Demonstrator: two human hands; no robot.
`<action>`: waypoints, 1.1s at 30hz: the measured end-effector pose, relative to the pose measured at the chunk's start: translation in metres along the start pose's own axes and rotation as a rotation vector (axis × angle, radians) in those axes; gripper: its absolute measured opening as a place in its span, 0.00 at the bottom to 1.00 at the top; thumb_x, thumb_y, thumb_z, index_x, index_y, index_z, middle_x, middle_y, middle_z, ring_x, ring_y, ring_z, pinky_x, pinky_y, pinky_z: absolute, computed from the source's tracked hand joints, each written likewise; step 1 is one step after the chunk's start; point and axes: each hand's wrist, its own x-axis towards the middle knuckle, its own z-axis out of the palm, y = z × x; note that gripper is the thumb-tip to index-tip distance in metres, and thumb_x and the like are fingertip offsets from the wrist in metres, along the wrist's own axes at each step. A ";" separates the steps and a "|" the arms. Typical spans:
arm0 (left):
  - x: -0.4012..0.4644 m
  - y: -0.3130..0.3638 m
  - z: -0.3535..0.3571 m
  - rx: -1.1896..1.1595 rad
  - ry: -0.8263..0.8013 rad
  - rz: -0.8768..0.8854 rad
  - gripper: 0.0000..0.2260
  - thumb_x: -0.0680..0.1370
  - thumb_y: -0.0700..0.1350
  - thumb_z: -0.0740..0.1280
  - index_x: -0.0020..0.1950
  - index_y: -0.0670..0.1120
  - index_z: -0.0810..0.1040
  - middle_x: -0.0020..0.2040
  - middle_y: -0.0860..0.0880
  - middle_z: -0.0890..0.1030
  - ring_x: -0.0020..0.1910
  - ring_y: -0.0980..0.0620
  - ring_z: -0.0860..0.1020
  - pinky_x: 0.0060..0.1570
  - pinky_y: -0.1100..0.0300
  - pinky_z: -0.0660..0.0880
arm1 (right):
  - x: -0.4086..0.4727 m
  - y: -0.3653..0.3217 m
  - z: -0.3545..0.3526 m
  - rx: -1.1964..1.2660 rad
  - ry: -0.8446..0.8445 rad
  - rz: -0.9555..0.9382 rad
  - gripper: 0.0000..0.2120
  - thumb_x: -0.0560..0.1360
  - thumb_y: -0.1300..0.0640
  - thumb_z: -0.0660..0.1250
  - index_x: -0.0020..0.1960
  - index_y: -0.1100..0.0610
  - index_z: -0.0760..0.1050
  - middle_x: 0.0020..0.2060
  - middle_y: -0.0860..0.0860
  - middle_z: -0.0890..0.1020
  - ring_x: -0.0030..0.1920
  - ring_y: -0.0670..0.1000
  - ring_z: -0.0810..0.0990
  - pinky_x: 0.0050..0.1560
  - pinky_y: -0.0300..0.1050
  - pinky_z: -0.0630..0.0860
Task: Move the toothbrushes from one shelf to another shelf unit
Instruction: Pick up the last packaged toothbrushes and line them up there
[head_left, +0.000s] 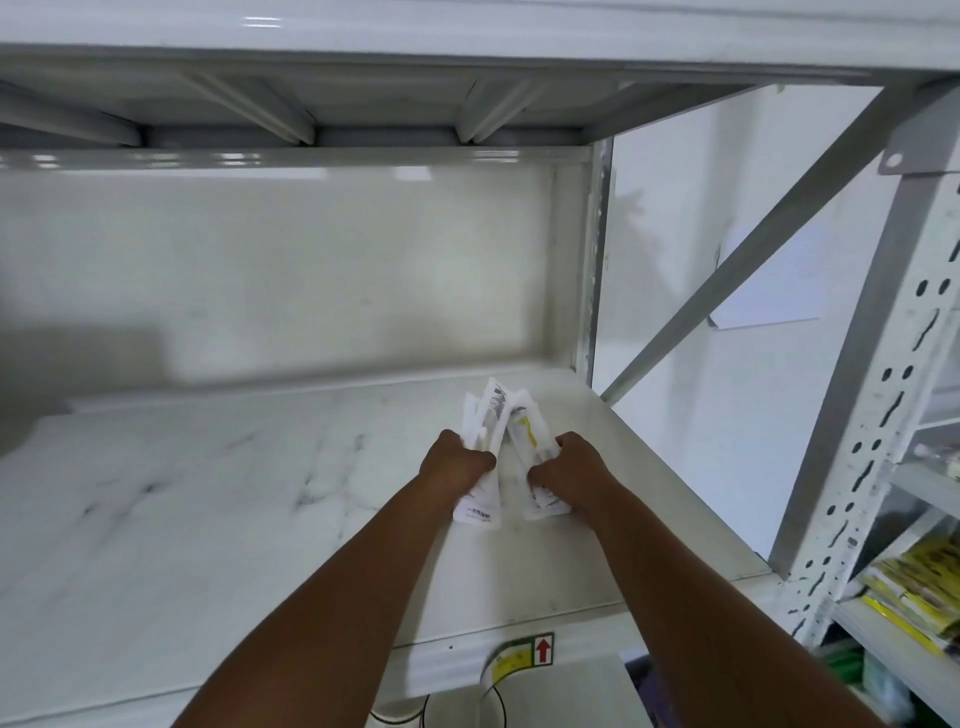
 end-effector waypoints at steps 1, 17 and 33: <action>-0.001 0.001 0.001 0.020 0.000 0.008 0.23 0.62 0.48 0.68 0.54 0.43 0.70 0.45 0.47 0.76 0.47 0.43 0.78 0.46 0.54 0.74 | 0.001 0.000 0.001 -0.004 0.003 -0.001 0.16 0.68 0.61 0.71 0.53 0.63 0.73 0.45 0.54 0.76 0.45 0.55 0.76 0.44 0.42 0.70; -0.008 -0.006 -0.010 -0.499 0.011 0.108 0.16 0.77 0.33 0.66 0.61 0.43 0.65 0.50 0.46 0.76 0.31 0.47 0.83 0.27 0.60 0.78 | 0.006 -0.004 -0.016 0.206 0.017 0.067 0.11 0.68 0.66 0.65 0.50 0.60 0.71 0.40 0.57 0.75 0.42 0.57 0.76 0.41 0.46 0.74; -0.036 0.006 0.017 -0.605 -0.421 0.027 0.17 0.78 0.41 0.67 0.64 0.39 0.66 0.42 0.37 0.77 0.30 0.42 0.80 0.30 0.48 0.81 | -0.087 -0.001 -0.045 0.391 0.220 0.290 0.12 0.73 0.72 0.61 0.34 0.62 0.65 0.28 0.57 0.67 0.25 0.53 0.70 0.28 0.37 0.68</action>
